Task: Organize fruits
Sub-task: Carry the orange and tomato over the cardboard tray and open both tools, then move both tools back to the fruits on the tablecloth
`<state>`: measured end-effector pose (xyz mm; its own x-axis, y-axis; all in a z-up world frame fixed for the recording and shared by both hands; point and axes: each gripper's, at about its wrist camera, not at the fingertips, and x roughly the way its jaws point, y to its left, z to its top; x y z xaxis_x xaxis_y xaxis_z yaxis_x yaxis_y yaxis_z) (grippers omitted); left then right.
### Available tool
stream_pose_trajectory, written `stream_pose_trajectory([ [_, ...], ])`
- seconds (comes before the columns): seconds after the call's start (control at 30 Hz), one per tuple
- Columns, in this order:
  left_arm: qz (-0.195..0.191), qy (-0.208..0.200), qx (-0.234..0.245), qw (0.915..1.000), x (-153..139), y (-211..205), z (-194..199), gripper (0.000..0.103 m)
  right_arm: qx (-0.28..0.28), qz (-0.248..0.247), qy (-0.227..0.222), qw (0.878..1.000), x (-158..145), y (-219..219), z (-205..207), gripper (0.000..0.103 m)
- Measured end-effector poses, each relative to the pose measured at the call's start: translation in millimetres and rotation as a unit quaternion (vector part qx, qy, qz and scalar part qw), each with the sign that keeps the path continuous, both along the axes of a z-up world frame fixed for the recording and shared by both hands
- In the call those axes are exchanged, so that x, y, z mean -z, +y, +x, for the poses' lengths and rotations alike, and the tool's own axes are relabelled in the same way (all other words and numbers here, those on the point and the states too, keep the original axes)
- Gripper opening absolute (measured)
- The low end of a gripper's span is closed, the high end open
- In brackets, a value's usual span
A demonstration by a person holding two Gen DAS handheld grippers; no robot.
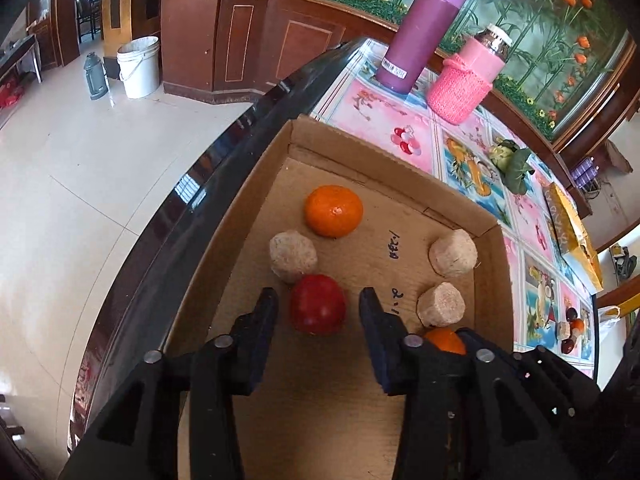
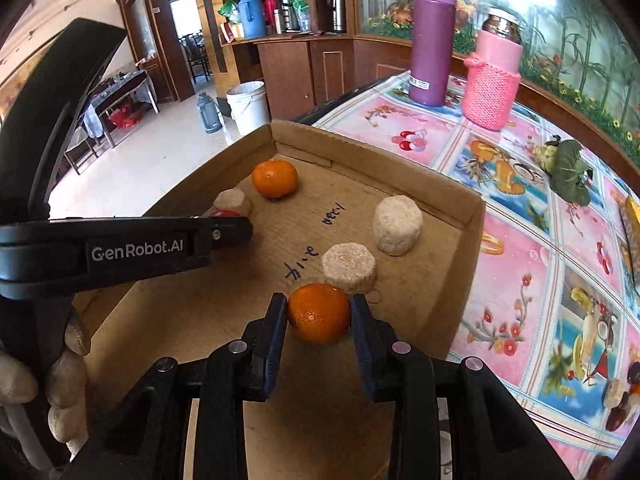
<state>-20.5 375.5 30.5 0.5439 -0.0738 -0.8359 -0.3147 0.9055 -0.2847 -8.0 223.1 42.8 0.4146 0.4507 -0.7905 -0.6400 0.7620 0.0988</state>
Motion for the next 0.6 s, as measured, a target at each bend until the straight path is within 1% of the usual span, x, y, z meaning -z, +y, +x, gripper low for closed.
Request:
stream_pose_trajectory([
  [0.07, 0.001, -0.013, -0.003, 0.9999, -7.9, -0.3, -6.6, 0.051, -0.001, 0.005, -0.004, 1.0, -2.6, -0.6, -1.0, 0.041],
  [0.13, 0.011, -0.02, -0.012, 0.9997, -17.0, -1.3, -14.3, 0.064, 0.001, 0.011, -0.011, 1.0, -8.9, -3.5, -4.1, 0.043],
  [0.17, 0.021, -0.028, -0.02, 0.9992, -24.0, -1.8, -20.9, 0.068, 0.002, 0.015, -0.015, 1.0, -12.9, -6.3, -6.0, 0.045],
  [0.23, 0.038, -0.049, -0.04, 0.9973, -35.7, -3.3, -33.2, 0.078, 0.007, 0.027, -0.024, 0.999, -24.0, -16.8, -11.8, 0.051],
  [0.3, 0.032, -0.088, -0.053, 0.9941, -46.0, -6.8, -51.5, 0.08, 0.022, 0.032, -0.037, 0.999, -33.7, -30.0, -18.5, 0.061],
  [0.37, 0.011, -0.116, -0.059, 0.9915, -50.3, -14.7, -68.6, 0.08, 0.04, 0.043, -0.043, 0.997, -41.7, -50.0, -25.7, 0.067],
  [0.4, 0.003, -0.117, -0.06, 0.9913, -50.4, -20.0, -73.9, 0.08, 0.052, 0.047, -0.044, 0.997, -44.2, -61.2, -29.2, 0.069],
  [0.43, -0.003, -0.109, -0.053, 0.9926, -49.1, -27.1, -77.2, 0.08, 0.063, 0.048, -0.044, 0.996, -46.3, -71.0, -32.4, 0.07],
  [0.47, -0.013, -0.1, -0.041, 0.9941, -46.8, -37.0, -80.2, 0.08, 0.072, 0.051, -0.045, 0.995, -47.5, -81.8, -36.0, 0.07],
  [0.53, -0.026, -0.095, -0.019, 0.9949, -45.4, -58.7, -87.5, 0.08, 0.095, 0.06, -0.041, 0.993, -48.1, -108.1, -43.0, 0.07],
  [0.6, -0.01, -0.096, -0.003, 0.9953, -48.5, -81.6, -92.7, 0.08, 0.117, 0.067, -0.038, 0.99, -47.1, -133.5, -49.5, 0.071],
])
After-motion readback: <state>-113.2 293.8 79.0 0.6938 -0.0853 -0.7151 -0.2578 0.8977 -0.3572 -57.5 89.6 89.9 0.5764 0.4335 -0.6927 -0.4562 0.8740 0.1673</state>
